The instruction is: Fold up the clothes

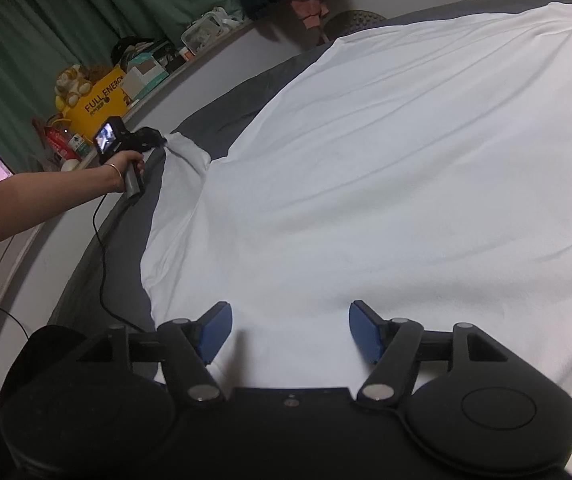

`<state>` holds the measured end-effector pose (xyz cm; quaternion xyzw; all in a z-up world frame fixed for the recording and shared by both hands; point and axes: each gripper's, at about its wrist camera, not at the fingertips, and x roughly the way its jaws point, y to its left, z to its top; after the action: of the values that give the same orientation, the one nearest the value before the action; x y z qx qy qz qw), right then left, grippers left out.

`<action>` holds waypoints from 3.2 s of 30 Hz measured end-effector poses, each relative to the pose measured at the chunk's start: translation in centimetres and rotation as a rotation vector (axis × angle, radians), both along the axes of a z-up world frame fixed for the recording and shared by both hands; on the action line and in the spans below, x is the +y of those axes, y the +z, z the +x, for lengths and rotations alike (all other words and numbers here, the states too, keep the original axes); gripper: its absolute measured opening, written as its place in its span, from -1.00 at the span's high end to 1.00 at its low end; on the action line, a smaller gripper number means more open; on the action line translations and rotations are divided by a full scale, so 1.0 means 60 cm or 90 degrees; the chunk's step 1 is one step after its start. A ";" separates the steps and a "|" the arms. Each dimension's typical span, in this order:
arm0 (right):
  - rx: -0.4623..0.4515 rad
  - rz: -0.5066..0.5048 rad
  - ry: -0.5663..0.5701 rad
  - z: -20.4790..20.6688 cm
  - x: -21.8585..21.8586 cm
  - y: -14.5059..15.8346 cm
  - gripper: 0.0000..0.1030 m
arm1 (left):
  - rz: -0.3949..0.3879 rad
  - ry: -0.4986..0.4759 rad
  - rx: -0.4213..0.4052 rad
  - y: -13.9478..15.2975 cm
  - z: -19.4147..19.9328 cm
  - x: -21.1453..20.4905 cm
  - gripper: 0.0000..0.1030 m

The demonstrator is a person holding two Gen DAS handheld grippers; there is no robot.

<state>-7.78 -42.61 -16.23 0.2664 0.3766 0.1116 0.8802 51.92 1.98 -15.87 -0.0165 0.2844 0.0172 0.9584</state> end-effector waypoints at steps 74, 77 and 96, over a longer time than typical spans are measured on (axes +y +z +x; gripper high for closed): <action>-0.068 0.369 -0.253 -0.031 -0.166 0.026 -0.45 | -0.105 -0.522 0.009 0.008 -0.748 -0.511 0.91; -0.030 0.374 -0.285 -0.002 -0.184 -0.006 -0.46 | -0.062 -0.569 0.067 -0.018 -0.767 -0.526 0.75; 0.099 0.310 -0.353 0.146 -0.121 -0.042 0.82 | 0.044 -0.368 -0.037 0.114 -0.595 -0.263 -1.00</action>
<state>0.97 -49.86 -18.75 0.5673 0.3185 -0.0652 0.7566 16.19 -13.82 -9.05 0.0977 0.2490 -0.2474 0.9313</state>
